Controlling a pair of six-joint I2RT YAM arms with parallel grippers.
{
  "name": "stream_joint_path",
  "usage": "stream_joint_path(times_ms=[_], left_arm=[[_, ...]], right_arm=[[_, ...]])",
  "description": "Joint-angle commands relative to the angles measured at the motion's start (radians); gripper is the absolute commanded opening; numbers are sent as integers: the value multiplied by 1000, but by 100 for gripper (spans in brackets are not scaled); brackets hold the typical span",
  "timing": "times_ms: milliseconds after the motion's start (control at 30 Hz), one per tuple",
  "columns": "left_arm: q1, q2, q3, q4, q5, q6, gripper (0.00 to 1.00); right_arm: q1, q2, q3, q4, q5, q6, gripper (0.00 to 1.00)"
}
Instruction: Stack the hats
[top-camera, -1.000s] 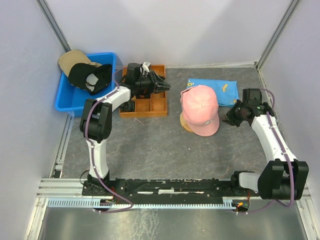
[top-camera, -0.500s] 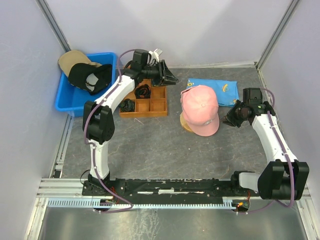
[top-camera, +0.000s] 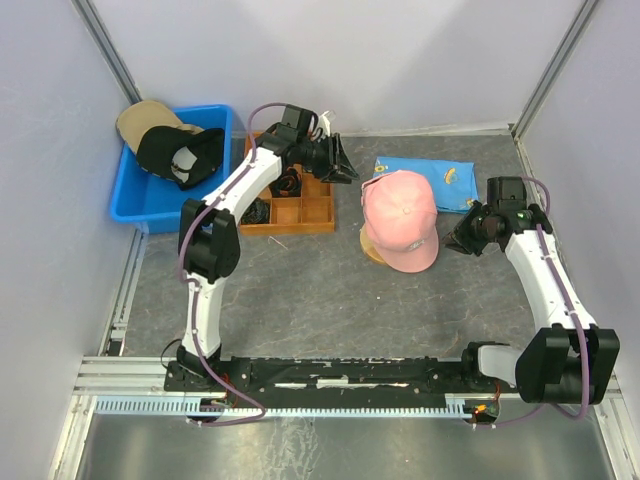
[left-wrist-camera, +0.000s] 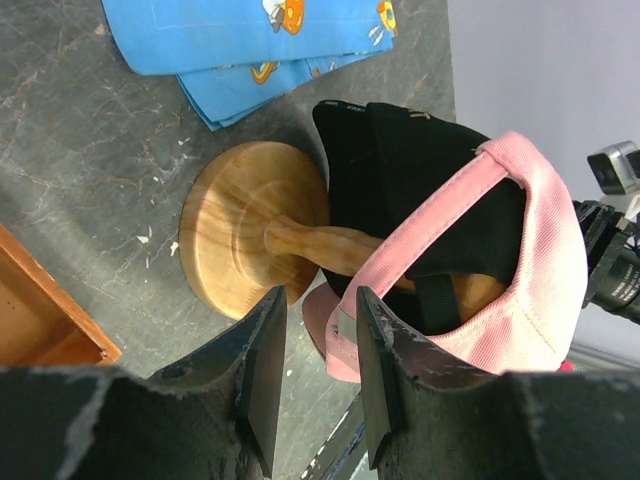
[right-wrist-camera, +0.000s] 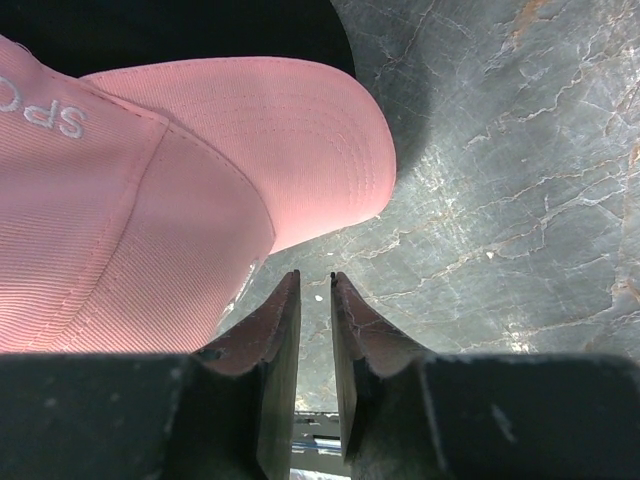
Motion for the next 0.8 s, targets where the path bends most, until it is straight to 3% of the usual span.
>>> stream_joint_path(times_ms=[0,767], left_arm=[[-29,6,79,-44,-28,70,41],[-66,86,156,-46,-76,44,41]], right_arm=[[-6,-29,35,-2,-7,-18,26],[-21,-55,22,-26,-24,-35,28]])
